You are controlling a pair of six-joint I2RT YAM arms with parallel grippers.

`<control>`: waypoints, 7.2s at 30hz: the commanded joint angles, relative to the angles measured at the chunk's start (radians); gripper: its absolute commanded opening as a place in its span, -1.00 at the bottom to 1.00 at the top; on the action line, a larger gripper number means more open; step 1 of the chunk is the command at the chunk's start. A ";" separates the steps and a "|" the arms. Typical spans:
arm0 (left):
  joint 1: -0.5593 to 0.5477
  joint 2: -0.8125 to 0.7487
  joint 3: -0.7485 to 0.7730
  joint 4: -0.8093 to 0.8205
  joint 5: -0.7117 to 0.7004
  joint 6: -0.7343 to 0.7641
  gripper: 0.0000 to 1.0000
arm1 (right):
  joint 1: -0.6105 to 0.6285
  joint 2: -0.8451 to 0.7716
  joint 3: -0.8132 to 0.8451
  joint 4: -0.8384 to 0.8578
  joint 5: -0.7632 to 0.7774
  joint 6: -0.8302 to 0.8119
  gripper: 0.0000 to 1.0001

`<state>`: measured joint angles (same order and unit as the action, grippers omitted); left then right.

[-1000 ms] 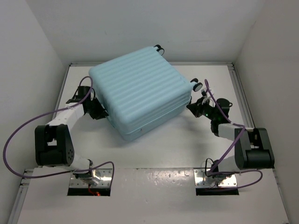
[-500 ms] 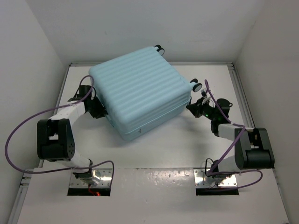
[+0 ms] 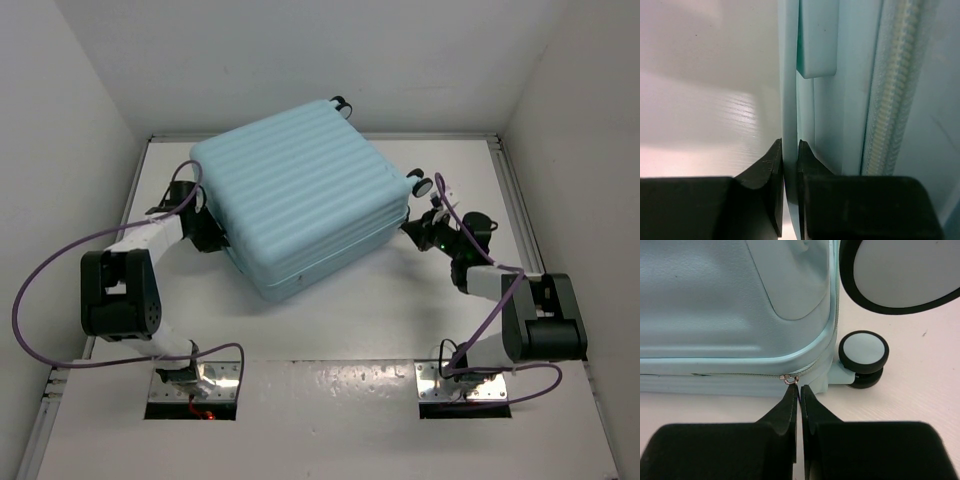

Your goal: Pack the luggage

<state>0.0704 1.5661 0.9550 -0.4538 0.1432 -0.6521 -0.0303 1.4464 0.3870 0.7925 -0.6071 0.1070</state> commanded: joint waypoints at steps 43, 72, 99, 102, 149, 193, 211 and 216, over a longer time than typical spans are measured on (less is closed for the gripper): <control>0.103 0.600 0.525 0.050 -0.323 0.421 -1.00 | -0.131 0.836 0.944 0.134 0.125 0.214 -1.00; 0.055 0.664 0.710 0.067 -0.137 0.433 -0.15 | 0.023 1.197 1.474 0.120 0.135 0.289 -0.63; 0.187 -0.006 0.367 0.564 0.450 0.116 0.91 | 0.012 0.827 1.072 0.182 -0.066 0.342 -0.03; 0.219 0.018 0.406 0.511 0.382 0.042 0.91 | 0.010 0.822 1.069 0.178 -0.074 0.349 -0.03; 0.044 0.577 1.165 0.425 -0.290 0.207 0.91 | 0.208 -0.082 -0.031 0.435 -0.448 0.321 -0.10; 0.094 0.555 0.833 0.004 0.017 0.212 0.94 | 0.213 -0.400 0.039 -0.365 -0.095 0.003 0.28; 0.204 -0.311 0.087 0.109 0.038 0.298 0.98 | 0.548 -0.224 0.004 -0.087 0.415 0.315 0.08; 0.204 -0.406 0.054 0.096 -0.039 0.307 0.98 | 0.234 -0.299 0.146 -0.203 0.406 0.353 0.25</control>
<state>0.2790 1.1976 1.0279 -0.3737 0.1158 -0.3775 0.3622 1.2114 0.4026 0.5709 -0.2630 0.3981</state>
